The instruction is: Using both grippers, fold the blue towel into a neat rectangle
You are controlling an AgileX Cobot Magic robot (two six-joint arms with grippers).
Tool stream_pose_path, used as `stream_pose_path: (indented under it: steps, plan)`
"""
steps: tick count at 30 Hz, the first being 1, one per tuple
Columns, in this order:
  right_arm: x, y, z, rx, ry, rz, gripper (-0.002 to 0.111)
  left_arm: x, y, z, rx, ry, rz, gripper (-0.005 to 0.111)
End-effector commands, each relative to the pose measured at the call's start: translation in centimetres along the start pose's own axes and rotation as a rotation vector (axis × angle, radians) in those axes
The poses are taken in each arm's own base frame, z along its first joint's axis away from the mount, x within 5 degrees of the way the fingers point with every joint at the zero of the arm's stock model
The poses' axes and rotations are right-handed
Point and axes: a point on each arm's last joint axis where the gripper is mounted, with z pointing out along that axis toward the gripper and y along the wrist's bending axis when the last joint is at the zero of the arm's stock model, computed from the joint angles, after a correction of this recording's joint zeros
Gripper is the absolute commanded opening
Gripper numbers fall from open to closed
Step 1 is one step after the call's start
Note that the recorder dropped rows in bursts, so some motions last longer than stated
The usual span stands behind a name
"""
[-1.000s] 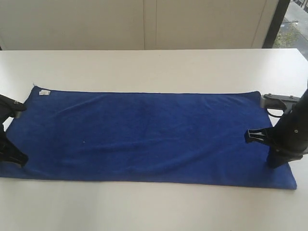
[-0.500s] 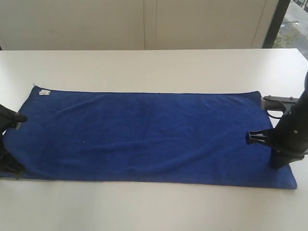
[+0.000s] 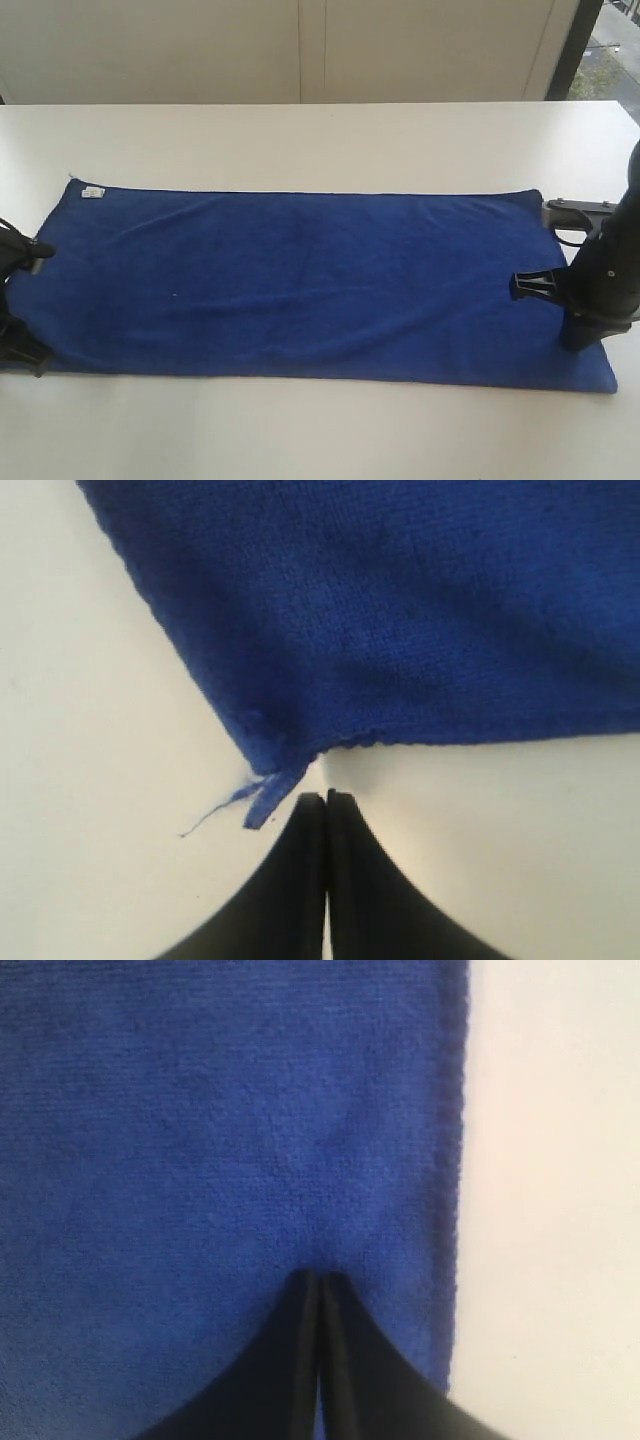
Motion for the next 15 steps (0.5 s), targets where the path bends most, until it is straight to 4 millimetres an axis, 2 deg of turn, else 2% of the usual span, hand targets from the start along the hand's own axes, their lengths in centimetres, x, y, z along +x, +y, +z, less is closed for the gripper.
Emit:
stream_pose_path:
  steps: [1,15]
  plan:
    - [0.0,-0.74,1.14,0.058,0.017,-0.054,0.0,0.59,-0.02,0.1,0.001,0.047,-0.006,0.0]
    - [-0.11,-1.2,1.1,0.11,0.005,-0.045,0.0,0.63,-0.2,-0.3,0.034,0.075,0.016,0.0]
